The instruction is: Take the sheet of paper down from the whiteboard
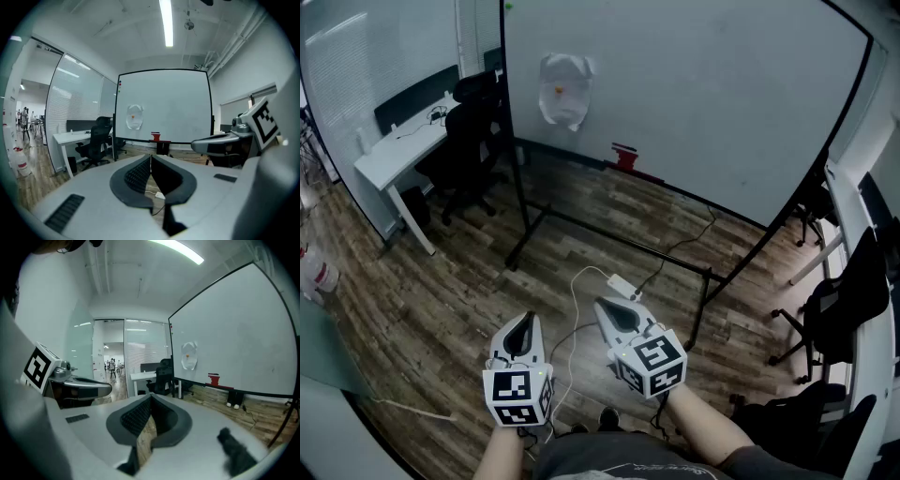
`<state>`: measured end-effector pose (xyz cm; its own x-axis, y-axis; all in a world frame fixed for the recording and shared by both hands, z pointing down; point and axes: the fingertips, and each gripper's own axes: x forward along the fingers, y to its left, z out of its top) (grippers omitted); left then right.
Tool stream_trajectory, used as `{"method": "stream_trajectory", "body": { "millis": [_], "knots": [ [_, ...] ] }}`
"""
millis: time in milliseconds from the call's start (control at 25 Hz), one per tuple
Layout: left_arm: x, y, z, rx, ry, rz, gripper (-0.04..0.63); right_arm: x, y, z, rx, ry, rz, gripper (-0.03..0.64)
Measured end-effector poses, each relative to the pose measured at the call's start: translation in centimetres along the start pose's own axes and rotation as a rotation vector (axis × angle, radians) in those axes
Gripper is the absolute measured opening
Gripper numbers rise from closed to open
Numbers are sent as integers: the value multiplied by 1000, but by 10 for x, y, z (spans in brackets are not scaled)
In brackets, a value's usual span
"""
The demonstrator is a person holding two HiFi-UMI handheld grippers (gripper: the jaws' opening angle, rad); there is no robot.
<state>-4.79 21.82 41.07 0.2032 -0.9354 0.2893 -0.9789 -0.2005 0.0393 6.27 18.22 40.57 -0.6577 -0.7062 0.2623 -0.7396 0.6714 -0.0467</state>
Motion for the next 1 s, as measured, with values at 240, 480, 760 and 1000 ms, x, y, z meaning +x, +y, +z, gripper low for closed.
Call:
{"method": "stream_trajectory", "body": {
  "millis": [240,480,760,1000],
  "knots": [
    [0,6,-2,-3,0,10,15,3,1,-12,8,17,12,21],
    [-5,13,-2,-10,-6,17,15,6,9,-11,4,20,20,21],
    [-16,19,-8,-18,-4,-5,15,3,24,-4,-14,-30,7,23],
    [-20,29,-23,-33,7,-32,15,6,33,-23,35,-8,-7,23]
  ]
}}
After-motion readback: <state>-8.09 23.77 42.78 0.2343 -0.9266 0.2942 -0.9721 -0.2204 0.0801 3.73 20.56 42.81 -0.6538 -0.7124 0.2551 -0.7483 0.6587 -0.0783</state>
